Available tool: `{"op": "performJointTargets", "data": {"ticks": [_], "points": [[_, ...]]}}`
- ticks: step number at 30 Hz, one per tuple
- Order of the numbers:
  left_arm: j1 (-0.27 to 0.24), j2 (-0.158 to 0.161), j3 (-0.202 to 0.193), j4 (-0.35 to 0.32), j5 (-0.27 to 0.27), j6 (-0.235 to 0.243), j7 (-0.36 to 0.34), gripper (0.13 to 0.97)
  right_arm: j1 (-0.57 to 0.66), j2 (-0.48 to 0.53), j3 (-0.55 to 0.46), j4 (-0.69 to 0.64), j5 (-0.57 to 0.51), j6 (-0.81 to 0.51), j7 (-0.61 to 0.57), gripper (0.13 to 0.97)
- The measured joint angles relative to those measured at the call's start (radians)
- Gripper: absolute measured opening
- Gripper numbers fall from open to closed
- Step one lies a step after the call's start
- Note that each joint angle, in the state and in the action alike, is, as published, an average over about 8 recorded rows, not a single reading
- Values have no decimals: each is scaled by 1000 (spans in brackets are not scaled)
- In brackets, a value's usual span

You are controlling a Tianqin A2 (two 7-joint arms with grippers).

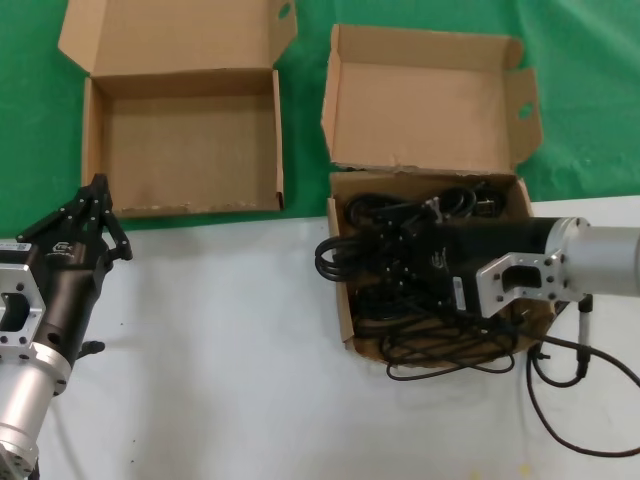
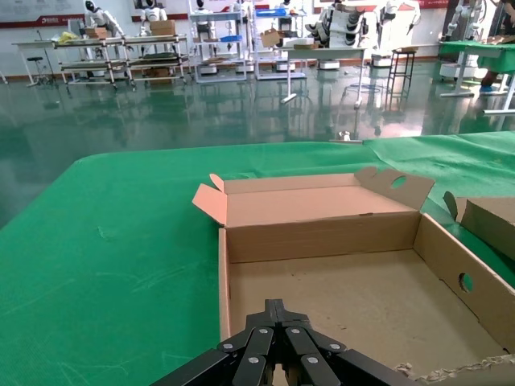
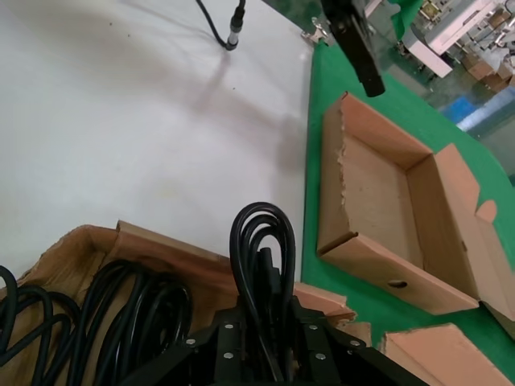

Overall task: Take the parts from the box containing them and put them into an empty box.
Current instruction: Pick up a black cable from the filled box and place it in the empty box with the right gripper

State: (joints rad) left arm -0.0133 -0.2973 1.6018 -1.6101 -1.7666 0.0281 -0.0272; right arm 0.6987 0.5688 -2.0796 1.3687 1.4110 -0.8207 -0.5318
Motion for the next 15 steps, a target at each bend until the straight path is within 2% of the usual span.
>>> {"op": "performJointTargets", "data": {"ticks": [10, 15], "points": [[0, 0, 0, 0, 0, 0, 0, 145, 4, 68, 35, 150, -3, -27, 135, 232], [0, 0, 0, 0, 0, 0, 0, 145, 37, 57, 41, 212, -14, -29, 205, 231]]}}
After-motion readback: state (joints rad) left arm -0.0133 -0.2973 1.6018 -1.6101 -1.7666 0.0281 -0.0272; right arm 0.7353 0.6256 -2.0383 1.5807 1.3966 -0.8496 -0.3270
